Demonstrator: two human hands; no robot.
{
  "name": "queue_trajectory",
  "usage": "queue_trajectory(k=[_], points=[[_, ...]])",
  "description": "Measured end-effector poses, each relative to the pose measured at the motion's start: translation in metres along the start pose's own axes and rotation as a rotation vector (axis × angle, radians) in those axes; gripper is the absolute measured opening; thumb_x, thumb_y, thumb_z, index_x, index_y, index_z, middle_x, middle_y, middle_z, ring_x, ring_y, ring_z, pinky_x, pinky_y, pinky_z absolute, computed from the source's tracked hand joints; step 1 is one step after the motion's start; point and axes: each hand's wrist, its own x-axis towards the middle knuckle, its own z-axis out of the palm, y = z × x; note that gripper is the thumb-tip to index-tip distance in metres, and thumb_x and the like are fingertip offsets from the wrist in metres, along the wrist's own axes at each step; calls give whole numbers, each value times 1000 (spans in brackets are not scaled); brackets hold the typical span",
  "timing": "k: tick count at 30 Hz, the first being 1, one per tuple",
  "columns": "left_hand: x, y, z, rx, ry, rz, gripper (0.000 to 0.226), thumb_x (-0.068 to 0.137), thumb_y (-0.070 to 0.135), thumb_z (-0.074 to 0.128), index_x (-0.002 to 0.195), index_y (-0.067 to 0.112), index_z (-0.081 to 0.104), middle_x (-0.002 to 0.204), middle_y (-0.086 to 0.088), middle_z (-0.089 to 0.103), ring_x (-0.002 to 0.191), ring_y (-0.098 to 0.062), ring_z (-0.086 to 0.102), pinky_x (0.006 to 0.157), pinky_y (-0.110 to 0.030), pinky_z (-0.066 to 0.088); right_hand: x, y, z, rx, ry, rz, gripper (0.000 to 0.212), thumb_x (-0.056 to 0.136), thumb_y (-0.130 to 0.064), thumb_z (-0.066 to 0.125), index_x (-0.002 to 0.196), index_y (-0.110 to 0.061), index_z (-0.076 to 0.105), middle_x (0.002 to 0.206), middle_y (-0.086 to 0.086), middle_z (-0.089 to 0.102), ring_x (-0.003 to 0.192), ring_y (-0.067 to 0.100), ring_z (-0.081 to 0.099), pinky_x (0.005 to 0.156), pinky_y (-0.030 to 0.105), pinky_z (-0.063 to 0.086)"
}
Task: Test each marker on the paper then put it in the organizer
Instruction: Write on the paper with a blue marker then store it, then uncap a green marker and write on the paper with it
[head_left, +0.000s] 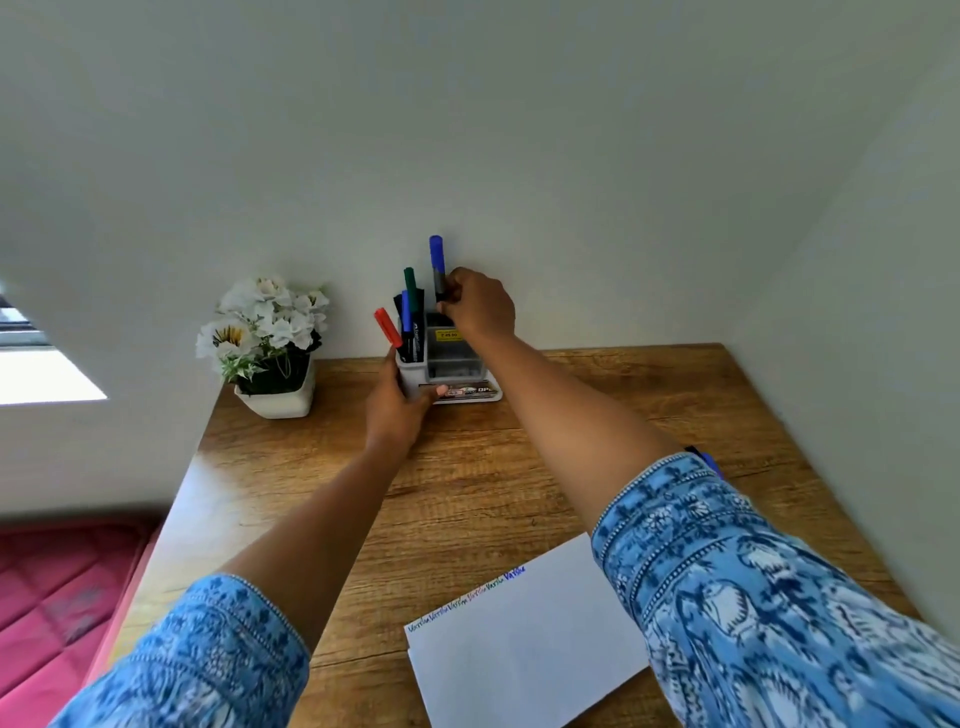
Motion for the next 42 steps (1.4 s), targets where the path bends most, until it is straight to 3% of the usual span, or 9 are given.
queue_trajectory(k=[8,12,15,19,22,25,29,33,42], points=[[0,-2,3,-13,-11,0,74,84,19,70,146,21,29,139,-2,49,125,-17,46,96,-27,38,12,6,10,-247,6,98,15,85,-19,65,99,-15,67,99,6,67,98,26,60,78,33,49],[-4,-3,-1,26,-12,-70,78,84,23,71,148,20,26,143,-3,45,129,-22,44,101,-35,40,-5,11,2,-167,24,157,13,88,-16,60,100,-15,66,103,5,67,101,26,58,85,38,49],[-31,2,-5,91,-19,-179,62,85,32,70,136,19,38,134,-5,52,109,-19,53,85,-31,46,-41,19,-9,-29,123,114,8,87,-19,62,93,-19,67,96,2,70,97,25,60,85,42,50],[-109,-15,-14,294,-125,85,56,89,35,63,139,29,37,141,2,46,126,-18,46,108,-36,30,-114,35,-22,116,158,117,6,87,-21,65,92,-21,66,91,-4,70,88,15,64,77,32,55],[-162,-34,-15,496,-285,404,46,91,37,52,135,23,50,145,2,43,132,-18,41,109,-37,31,-167,52,-31,141,181,170,5,84,-22,67,88,-24,66,87,-11,67,86,12,63,75,33,54],[-194,-46,-7,776,-428,611,58,96,57,29,134,19,52,141,1,49,133,-19,43,110,-39,27,-209,74,-43,99,207,241,6,83,-20,69,89,-21,68,86,-7,69,82,9,61,74,31,52],[-198,-58,-6,881,-489,668,70,95,64,26,148,19,33,152,3,30,140,-17,28,111,-36,14,-253,111,-68,-145,281,321,10,82,-15,69,93,-15,69,87,0,70,85,16,61,71,32,51],[-197,-56,-10,926,-504,694,68,96,62,26,149,19,28,153,2,29,141,-17,26,111,-36,13,-278,146,-90,-439,345,432,18,83,-17,68,101,-13,67,93,9,68,92,27,58,76,42,50],[-204,-56,-17,931,-545,625,70,96,64,26,151,22,21,156,3,23,144,-15,18,111,-37,10,-275,159,-96,-581,226,538,22,88,-30,63,104,-15,68,98,7,67,96,24,54,75,36,41]])
